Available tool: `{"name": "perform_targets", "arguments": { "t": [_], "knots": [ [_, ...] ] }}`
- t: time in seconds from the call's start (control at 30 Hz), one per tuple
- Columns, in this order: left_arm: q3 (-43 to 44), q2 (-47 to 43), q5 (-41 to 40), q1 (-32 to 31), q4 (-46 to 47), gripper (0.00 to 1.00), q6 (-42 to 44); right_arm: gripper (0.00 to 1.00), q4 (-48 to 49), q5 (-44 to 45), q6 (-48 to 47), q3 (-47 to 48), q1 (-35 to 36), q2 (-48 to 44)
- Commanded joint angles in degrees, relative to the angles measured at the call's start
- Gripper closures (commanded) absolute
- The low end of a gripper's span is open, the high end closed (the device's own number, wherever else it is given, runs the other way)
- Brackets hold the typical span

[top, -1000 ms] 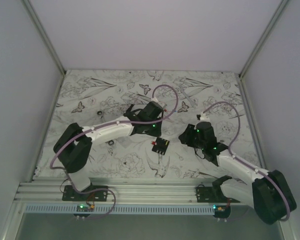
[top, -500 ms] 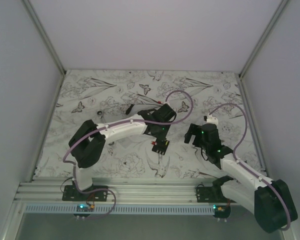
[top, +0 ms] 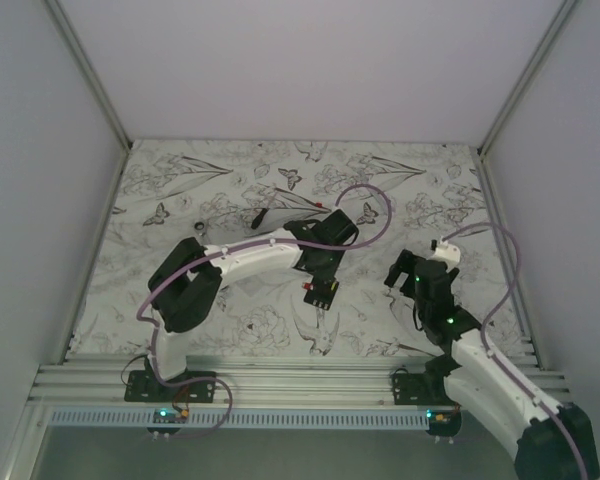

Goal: Snap on the fuse box
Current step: Install the fuse at the fuse box base.

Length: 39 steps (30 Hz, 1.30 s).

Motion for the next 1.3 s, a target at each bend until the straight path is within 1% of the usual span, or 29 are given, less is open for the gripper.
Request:
{"name": "perform_targets", "arguments": {
  "t": [0.0,0.13,0.37,0.7,1.0,1.27],
  "knots": [
    [1.47,1.54,-1.80,-0.80,-2.49,1.00,-0.60,0.00,-1.56,6.05,2.06,-1.82,-0.65,-7.23],
    [1.89,2.32,-2.90,-1.22,-2.36,1.00,-0.92,0.00,-1.66,6.39,1.99,-2.56,-0.77,-9.64],
    [2.61,3.87,-4.86,-2.06,-2.38,1.00,-1.35,0.00,-1.97,6.57,2.20,-2.40,-0.79,-9.61],
    [2.02,3.24,-8.54,-2.83,-2.37,1.00,-1.73,0.00,-1.53,5.98,1.98,-2.31,-0.87,-8.73],
    [1.39,2.06,-13.74,-4.27,-2.06,1.00,-5.25,0.00,-1.22,5.54,1.81,-2.31,-0.85,-8.07],
    [0.58,1.99,-15.07,-4.88,-1.56,1.00,-9.53,0.00,-1.13,5.09,1.72,-2.31,-0.88,-8.00]
  ]
}}
